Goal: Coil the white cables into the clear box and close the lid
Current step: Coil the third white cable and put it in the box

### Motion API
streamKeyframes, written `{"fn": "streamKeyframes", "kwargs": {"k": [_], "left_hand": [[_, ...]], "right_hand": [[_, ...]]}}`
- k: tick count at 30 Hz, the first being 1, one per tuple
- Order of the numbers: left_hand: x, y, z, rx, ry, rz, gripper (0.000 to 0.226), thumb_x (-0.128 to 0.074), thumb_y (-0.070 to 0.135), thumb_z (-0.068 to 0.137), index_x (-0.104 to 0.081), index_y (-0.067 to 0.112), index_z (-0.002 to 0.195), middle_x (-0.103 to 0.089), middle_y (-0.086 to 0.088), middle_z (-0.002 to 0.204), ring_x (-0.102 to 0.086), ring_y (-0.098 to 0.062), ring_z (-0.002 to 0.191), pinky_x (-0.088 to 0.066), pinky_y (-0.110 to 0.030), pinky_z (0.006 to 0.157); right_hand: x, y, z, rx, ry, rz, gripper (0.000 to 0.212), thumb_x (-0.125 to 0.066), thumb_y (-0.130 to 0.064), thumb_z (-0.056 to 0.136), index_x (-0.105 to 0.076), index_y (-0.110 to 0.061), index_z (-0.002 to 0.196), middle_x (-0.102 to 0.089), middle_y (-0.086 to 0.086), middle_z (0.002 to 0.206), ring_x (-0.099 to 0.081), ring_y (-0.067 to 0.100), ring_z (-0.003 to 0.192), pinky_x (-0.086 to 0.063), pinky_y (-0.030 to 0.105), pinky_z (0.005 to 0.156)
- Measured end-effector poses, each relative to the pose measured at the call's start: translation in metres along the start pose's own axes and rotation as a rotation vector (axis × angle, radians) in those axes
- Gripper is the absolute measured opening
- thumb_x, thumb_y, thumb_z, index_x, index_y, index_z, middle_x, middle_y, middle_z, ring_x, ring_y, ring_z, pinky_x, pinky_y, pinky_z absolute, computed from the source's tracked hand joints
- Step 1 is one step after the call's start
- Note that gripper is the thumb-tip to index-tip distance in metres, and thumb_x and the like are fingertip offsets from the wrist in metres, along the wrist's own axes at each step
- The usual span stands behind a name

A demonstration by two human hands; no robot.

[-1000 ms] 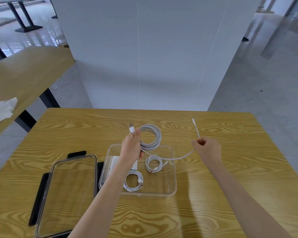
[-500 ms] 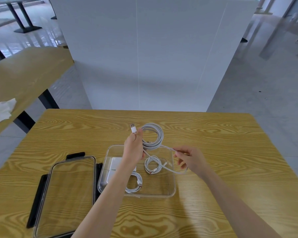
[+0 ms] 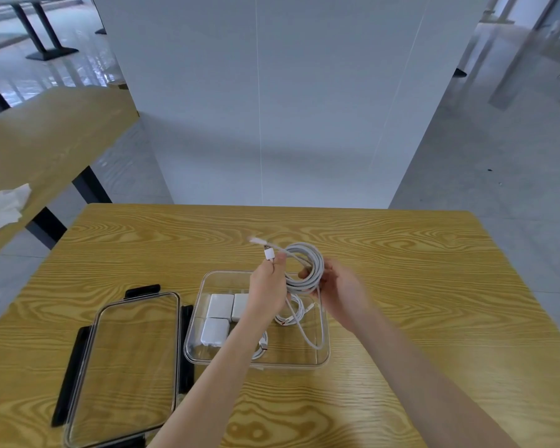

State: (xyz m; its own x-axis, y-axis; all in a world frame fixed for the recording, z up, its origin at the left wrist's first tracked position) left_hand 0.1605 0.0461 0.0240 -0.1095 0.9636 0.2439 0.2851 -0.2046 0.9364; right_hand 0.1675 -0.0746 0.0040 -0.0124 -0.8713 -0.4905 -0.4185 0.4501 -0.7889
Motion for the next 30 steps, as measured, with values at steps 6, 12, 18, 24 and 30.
{"fn": "streamKeyframes", "kwargs": {"k": [6,12,18,24,30], "left_hand": [[-0.003,0.004,-0.002,-0.066,-0.003,0.136,0.042,-0.027,0.035,0.1,-0.036,0.014,0.064,-0.041,-0.002,0.059,-0.039,-0.016,0.051,-0.035,-0.027,0.05],[-0.015,0.001,0.002,-0.12,-0.1,0.285,0.033,-0.028,0.022,0.1,-0.043,0.01,0.074,-0.05,-0.003,0.07,-0.049,-0.02,0.06,-0.037,-0.024,0.049],[-0.026,-0.004,-0.005,-0.145,-0.198,0.398,0.041,-0.029,0.035,0.1,-0.036,0.014,0.065,-0.043,-0.001,0.056,-0.041,-0.014,0.051,-0.029,-0.023,0.046],[-0.011,-0.031,-0.002,-0.007,-0.166,0.314,0.041,-0.027,0.036,0.1,-0.037,0.013,0.067,-0.045,-0.003,0.06,-0.043,-0.012,0.045,-0.035,-0.019,0.04],[0.004,-0.04,-0.002,0.05,-0.17,0.17,0.036,-0.029,0.037,0.099,-0.039,0.011,0.076,-0.048,-0.008,0.054,-0.048,-0.01,0.031,-0.04,-0.021,0.036]], "right_hand": [[-0.002,-0.018,-0.003,0.166,0.021,-0.001,0.021,-0.044,-0.02,0.094,-0.06,-0.019,0.108,-0.054,0.004,0.084,-0.052,0.015,0.064,-0.045,0.028,0.069],[-0.02,-0.039,-0.016,0.474,0.024,-0.822,0.026,-0.065,-0.026,0.085,-0.065,-0.028,0.111,-0.062,-0.018,0.106,-0.06,-0.007,0.09,-0.046,0.01,0.075],[-0.015,-0.061,-0.02,0.592,0.175,-0.819,0.01,-0.061,-0.025,0.088,-0.067,-0.031,0.083,-0.063,-0.018,0.091,-0.059,-0.003,0.083,-0.046,0.014,0.072],[0.04,-0.119,-0.016,0.491,0.385,-0.078,0.012,-0.052,-0.017,0.094,-0.058,-0.015,0.084,-0.058,0.0,0.057,-0.058,0.015,0.047,-0.054,0.029,0.05],[0.081,-0.133,-0.016,0.518,0.513,0.133,0.013,-0.053,-0.015,0.093,-0.056,-0.017,0.08,-0.05,-0.001,0.053,-0.047,0.01,0.041,-0.046,0.023,0.043]]}}
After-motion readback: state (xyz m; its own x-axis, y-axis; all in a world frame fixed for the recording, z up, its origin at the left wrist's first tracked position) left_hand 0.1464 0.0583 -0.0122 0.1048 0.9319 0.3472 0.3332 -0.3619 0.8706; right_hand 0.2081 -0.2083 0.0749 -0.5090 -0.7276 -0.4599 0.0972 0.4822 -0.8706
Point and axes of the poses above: each hand's wrist, its own z-axis towards the middle knuckle, its own x-axis out of the back of the hand, y = z × x, the point moved 9 cm from there along z, towards the middle knuckle
